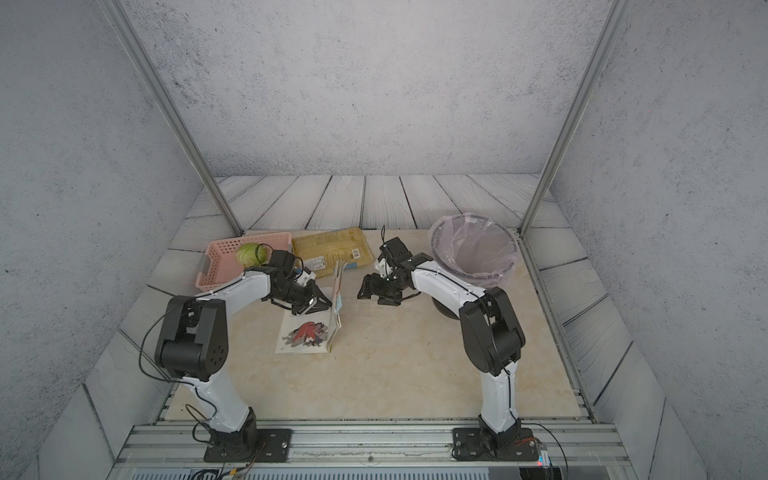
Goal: Peel off the used sticky note
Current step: Turn the page of the book at the center of the board, then tear off the note from the book.
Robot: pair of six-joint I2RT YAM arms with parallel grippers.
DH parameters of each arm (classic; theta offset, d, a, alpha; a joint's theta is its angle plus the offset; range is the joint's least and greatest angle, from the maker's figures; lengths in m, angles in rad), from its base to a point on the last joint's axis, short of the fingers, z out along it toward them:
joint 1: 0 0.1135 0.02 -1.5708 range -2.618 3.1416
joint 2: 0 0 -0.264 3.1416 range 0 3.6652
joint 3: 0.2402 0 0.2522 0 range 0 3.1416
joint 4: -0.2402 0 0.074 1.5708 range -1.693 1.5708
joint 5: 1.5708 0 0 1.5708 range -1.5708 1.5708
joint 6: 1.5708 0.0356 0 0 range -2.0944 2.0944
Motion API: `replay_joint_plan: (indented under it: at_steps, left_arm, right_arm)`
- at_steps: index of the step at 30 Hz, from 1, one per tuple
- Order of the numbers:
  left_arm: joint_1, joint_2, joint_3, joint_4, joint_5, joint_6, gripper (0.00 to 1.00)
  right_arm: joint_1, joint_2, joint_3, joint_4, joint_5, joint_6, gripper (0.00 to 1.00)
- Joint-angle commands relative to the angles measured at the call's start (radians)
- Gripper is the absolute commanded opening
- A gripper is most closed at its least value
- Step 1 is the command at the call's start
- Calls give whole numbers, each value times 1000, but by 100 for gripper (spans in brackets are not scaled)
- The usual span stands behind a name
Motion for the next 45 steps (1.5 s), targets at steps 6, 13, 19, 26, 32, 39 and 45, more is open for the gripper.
replay_joint_plan:
  at_steps: [6, 13, 19, 26, 32, 39, 45]
  left_arm:
    - [-103, 142, 55, -56, 13, 37, 20]
    - [-157, 220, 86, -105, -55, 72, 19]
    - [-161, 234, 87, -117, -77, 90, 19]
    - [-157, 209, 61, -104, -78, 94, 18]
    - [-153, 209, 59, -106, -81, 90, 18]
    - [-145, 204, 43, -95, -80, 84, 18]
    - [-145, 207, 44, -94, -78, 83, 18]
  right_arm:
    - [-53, -143, -103, -50, 52, -36, 77]
    - [-115, -291, -195, -65, 96, -54, 77]
    - [-114, -232, -232, -60, 120, -86, 77]
    - [-115, -97, -238, 7, 108, -83, 76]
    - [-106, 11, -221, 43, 108, -67, 77]
    - [-105, 53, -265, 161, 89, -4, 75]
    - [-106, 39, -278, 167, 42, 12, 47]
